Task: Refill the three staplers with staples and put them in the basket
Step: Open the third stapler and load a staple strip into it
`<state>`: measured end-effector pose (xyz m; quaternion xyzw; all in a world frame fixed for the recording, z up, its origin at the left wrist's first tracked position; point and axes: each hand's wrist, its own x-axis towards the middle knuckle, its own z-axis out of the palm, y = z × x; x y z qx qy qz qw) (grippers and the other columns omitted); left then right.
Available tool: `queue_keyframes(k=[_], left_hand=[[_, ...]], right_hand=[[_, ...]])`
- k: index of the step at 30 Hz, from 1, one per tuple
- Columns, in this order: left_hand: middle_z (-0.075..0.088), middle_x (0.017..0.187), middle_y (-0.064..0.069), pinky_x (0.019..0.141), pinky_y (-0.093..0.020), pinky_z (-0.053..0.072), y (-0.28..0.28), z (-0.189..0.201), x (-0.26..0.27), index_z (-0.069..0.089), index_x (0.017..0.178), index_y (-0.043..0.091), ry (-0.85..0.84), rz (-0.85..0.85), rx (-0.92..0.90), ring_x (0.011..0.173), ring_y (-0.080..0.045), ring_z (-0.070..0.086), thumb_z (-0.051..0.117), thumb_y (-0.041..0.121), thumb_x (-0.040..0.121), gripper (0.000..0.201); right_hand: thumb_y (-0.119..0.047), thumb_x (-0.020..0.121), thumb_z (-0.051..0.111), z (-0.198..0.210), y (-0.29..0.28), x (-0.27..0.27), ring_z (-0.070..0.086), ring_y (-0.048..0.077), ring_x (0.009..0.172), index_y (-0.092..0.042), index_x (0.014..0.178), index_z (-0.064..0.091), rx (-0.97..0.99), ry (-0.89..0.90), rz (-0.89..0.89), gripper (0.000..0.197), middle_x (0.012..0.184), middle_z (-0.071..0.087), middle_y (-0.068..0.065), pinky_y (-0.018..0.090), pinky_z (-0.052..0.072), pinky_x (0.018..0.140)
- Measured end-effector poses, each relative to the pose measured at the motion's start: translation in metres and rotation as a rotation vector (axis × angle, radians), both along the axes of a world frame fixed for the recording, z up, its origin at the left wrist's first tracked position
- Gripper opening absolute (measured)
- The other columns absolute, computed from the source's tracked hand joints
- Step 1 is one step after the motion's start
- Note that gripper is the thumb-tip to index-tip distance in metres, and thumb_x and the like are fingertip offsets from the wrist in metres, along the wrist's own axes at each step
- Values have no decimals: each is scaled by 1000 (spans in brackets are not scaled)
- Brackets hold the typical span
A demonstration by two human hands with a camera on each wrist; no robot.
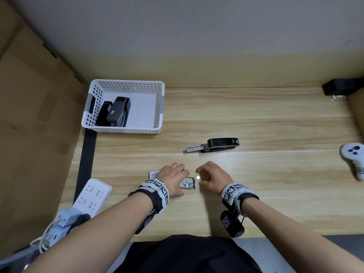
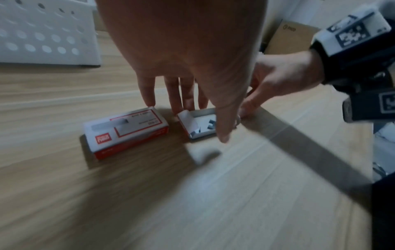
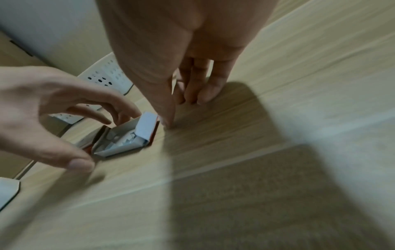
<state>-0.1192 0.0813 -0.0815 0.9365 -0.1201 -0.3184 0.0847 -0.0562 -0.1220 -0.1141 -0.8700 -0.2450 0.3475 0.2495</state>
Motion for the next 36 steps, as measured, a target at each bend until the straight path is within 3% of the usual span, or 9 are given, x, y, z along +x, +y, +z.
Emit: queue_keyframes(k=[5,9,13,17,20,26,29,32,36], left_hand=[[50,120,-1,88,-37,41,-1,-3,-7,50,121,20,-69,28,35,112,-23,45,68,26,83,43],[51,116,-1,86,-36,40,3,-4,-11,52,116,21,-93,39,24,110,-23,46,67,19,81,39],[51,117,0,88,-37,38,5,-7,-13,54,118,22,-114,44,0,113,-22,44,62,38,84,39],[54,113,3,91,-38,39,4,-14,-12,58,114,23,-133,83,-4,110,-20,45,46,61,87,48],[56,110,2,90,-37,41,4,-15,-8,59,111,22,-151,101,-21,108,-19,47,40,58,91,45],[59,116,3,88,-35,43,-1,-6,12,56,118,22,-214,162,-59,109,-18,50,44,46,95,36],[58,118,3,86,-35,45,-16,-7,27,55,121,21,-230,180,-75,111,-17,50,50,48,93,39],[59,113,0,84,-36,46,-31,-13,39,60,112,19,-235,165,-37,111,-21,51,55,48,92,35],[65,99,-3,73,-37,50,-32,-10,48,64,98,16,-255,66,31,96,-25,59,50,41,96,28]], right_hand=[[-35,83,67,-3,6,4,51,11,97,-32,93,61,-30,-98,75,12,103,50,-12,32,49,75],[-42,94,53,-7,4,7,53,12,92,-26,97,64,10,-143,88,20,103,52,-9,32,49,75],[-45,93,54,-8,6,14,56,12,85,-25,97,69,22,-129,90,25,97,54,-11,33,49,75],[-53,84,63,-6,16,34,60,13,84,-28,85,72,-83,-57,88,26,93,67,-10,33,51,77],[-53,84,62,-2,22,44,61,16,81,-29,80,72,-170,-85,123,26,84,68,-6,30,51,73],[-50,88,60,5,12,46,61,14,83,-26,93,74,-110,-57,84,28,90,70,-7,28,48,74],[-44,91,58,12,-9,51,60,15,81,-23,94,73,-94,-72,34,26,86,68,-8,26,43,71],[-41,90,59,18,-26,58,61,16,79,-23,90,72,-76,-97,19,23,83,69,-5,29,45,69],[-40,90,60,34,-30,77,60,13,72,-23,83,70,-8,-132,-7,22,75,66,-9,30,47,68]])
